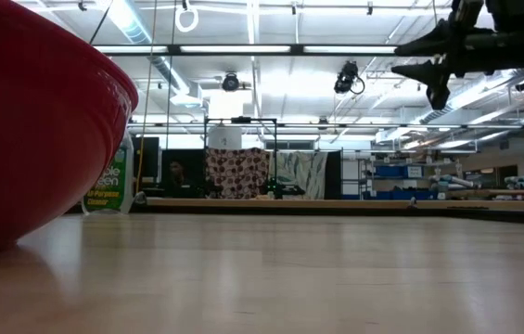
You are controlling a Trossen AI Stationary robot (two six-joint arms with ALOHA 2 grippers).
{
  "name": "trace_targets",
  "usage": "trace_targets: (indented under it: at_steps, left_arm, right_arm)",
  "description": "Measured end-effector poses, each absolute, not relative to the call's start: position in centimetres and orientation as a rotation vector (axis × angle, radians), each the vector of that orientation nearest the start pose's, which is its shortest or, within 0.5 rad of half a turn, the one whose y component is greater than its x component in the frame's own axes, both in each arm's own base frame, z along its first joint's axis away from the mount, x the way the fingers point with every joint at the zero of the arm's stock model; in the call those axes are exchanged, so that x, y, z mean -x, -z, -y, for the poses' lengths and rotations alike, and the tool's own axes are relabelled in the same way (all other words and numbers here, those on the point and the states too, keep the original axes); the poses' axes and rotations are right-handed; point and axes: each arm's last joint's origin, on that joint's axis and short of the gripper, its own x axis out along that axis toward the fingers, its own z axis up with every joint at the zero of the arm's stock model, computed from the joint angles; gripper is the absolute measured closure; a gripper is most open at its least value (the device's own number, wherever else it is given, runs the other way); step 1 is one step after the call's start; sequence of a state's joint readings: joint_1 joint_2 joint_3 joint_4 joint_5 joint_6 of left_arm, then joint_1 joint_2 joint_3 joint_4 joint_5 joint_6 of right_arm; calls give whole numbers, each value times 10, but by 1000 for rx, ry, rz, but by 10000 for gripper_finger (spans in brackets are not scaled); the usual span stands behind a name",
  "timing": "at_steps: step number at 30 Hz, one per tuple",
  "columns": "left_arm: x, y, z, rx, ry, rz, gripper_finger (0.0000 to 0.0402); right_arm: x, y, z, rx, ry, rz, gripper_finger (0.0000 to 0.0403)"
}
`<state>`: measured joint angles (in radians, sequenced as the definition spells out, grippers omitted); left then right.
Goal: Nest bowls inside each other
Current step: Return to Home Position
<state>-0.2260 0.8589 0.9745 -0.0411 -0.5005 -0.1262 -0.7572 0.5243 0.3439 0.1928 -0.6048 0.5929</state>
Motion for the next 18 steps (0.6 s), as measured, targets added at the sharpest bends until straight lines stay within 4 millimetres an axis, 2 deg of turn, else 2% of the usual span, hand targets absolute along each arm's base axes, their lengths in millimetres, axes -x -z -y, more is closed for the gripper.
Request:
trace_targets:
  at_steps: [7,12,18]
  left_arm:
    - [-176,-366,-6,149,-302,-234,287]
    - [-168,-359,-17,136,-351,-277,287]
    - [-149,-306,-18,253,-351,-256,287]
  right_arm:
    - [-107,-258,80,-567,113,99,247]
    - [-108,-242,80,-614,106,73,251]
    - [-105,-220,78,-688,90,101,261]
